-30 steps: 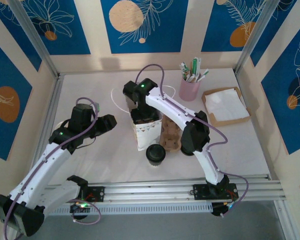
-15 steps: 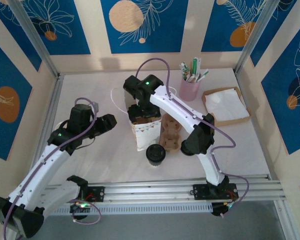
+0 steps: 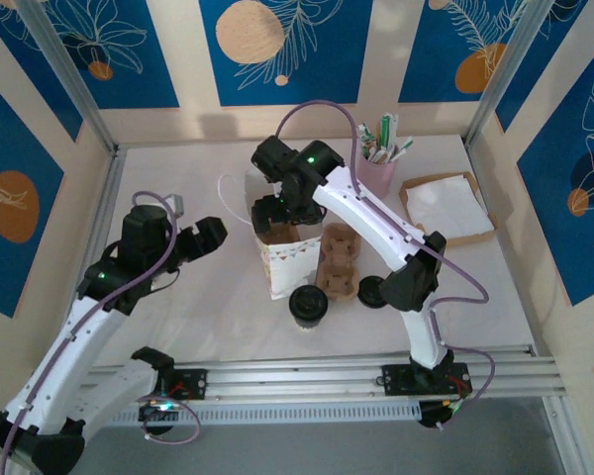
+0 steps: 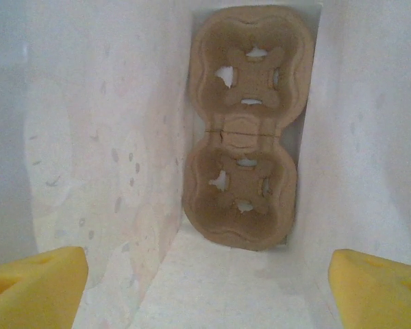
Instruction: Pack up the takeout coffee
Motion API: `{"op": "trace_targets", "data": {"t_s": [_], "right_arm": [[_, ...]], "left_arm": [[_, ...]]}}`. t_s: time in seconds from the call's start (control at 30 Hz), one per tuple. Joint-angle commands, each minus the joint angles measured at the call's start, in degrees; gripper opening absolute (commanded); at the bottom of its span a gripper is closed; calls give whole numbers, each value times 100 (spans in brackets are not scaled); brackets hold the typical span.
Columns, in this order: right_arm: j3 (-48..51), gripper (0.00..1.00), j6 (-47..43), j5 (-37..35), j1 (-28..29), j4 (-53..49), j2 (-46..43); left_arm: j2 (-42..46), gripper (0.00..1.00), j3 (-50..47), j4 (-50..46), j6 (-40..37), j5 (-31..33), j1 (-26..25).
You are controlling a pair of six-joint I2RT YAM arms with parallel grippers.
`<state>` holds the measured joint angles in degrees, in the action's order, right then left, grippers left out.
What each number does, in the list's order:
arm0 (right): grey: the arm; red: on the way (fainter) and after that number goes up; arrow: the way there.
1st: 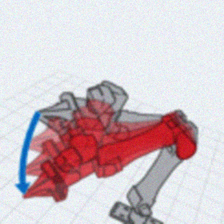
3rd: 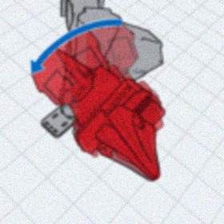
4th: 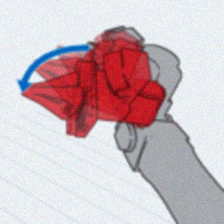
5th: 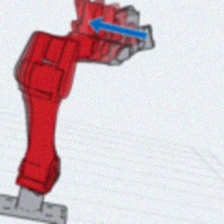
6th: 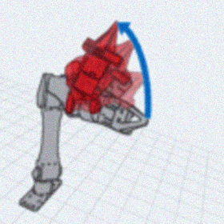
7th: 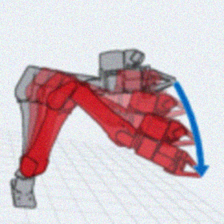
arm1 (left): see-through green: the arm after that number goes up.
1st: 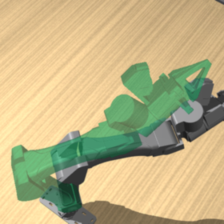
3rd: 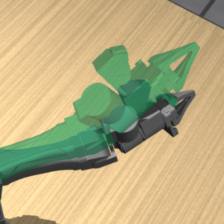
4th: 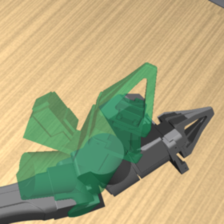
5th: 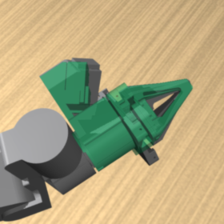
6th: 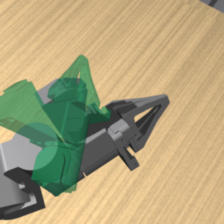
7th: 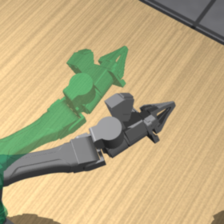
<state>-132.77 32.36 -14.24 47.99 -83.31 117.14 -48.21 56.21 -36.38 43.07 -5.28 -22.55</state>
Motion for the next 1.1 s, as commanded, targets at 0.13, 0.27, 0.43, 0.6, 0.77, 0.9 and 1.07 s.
{"op": "trace_targets", "data": {"t_s": [0.13,0.27,0.43,0.6,0.77,0.9,1.07], "right_arm": [[73,96,-63,-44,34,142,-376],[120,98,-69,-41,47,224,-489],[159,99,-78,-89,86,277,-617],[166,99,-98,-127,114,328,-720],[173,100,-107,-183,150,351,-805],[291,100,-114,-242,176,467,-957],[544,100,-135,-341,201,741,-1255]], "left_arm": [[268,91,313,-321,-219,288,73],[356,94,404,-400,-263,367,78],[418,96,522,-523,-312,464,75],[491,97,532,-535,-317,484,75],[543,100,557,-558,-332,494,75],[583,100,601,-563,-363,501,70],[643,100,635,-497,-431,484,70]]}}
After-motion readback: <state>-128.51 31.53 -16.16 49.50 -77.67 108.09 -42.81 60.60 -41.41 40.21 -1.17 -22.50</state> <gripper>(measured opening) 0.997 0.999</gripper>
